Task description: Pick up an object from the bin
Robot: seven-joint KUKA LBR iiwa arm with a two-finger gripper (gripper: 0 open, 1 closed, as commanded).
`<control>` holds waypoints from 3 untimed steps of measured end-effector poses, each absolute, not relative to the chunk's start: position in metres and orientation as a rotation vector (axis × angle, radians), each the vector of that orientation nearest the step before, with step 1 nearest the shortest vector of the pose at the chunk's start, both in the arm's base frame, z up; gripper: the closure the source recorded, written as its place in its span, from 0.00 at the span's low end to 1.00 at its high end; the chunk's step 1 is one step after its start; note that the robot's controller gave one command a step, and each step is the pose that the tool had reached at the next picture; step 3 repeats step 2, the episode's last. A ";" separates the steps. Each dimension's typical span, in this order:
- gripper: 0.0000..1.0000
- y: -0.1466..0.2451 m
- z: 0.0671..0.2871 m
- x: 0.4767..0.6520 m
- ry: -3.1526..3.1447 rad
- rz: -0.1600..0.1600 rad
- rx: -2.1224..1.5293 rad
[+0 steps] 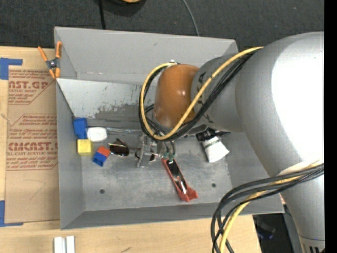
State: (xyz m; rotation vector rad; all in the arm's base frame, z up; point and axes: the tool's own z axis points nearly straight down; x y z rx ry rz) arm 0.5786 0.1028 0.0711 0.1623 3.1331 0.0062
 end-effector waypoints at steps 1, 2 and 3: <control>1.00 0.103 0.071 0.579 3.133 0.006 0.163; 1.00 0.106 0.212 0.586 3.132 0.008 0.149; 1.00 0.106 0.212 0.586 3.132 0.008 0.149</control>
Offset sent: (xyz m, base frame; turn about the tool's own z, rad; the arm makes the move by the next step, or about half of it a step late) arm 0.0066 0.0029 0.1409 -0.0072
